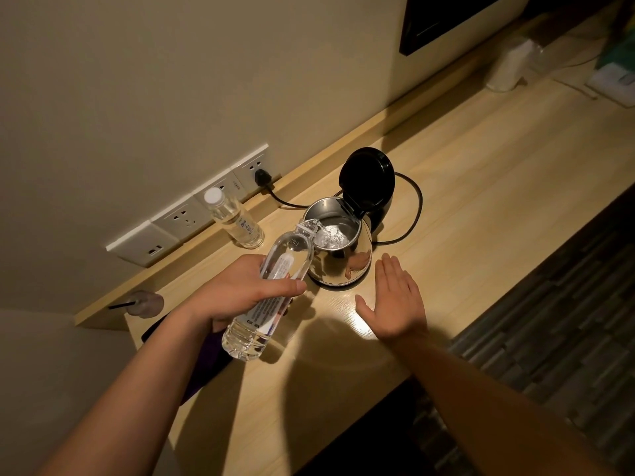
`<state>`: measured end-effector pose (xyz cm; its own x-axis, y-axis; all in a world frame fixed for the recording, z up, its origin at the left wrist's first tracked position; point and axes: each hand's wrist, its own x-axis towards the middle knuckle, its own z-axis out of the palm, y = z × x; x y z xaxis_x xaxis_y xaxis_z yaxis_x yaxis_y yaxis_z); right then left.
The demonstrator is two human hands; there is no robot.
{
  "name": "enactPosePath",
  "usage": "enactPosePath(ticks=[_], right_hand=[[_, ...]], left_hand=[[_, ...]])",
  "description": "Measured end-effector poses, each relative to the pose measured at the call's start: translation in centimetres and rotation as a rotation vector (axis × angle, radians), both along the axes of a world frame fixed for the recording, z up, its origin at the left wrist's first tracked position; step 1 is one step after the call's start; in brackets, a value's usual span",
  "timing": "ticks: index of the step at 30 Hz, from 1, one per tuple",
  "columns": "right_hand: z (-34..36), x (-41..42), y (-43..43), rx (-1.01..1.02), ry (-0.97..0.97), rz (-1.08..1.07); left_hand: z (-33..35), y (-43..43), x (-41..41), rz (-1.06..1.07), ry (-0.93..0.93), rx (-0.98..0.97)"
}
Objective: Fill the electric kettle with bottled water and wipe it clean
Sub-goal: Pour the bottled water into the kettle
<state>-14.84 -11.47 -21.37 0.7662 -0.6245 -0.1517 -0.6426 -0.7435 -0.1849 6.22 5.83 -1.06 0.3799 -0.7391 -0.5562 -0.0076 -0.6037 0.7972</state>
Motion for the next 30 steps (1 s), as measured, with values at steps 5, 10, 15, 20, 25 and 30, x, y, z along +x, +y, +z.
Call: enactPosePath(ticks=[5,10,15,20,25,30], right_hand=[[0.0,0.1,0.1,-0.002,-0.034,-0.012],[-0.3,0.0,0.1,-0.013,-0.055,-0.025],[-0.6,0.1,0.1,-0.016,-0.073,-0.03],[-0.8,0.1,0.1,-0.017,-0.096,-0.031],[-0.6,-0.1,0.1,-0.032,-0.101,-0.027],[-0.2,-0.1,0.1,-0.036,-0.131,-0.026]], left_hand=[[-0.3,0.3,0.1,0.01,0.013,0.02],[-0.2,0.2,-0.4,0.061,0.061,0.027],[0.3,-0.2,-0.6,0.076,0.088,0.041],[0.5,-0.5,-0.7,0.083,0.086,0.048],[0.4,-0.7,-0.6,0.101,0.077,0.061],[0.3,-0.8,-0.4,0.09,0.082,0.065]])
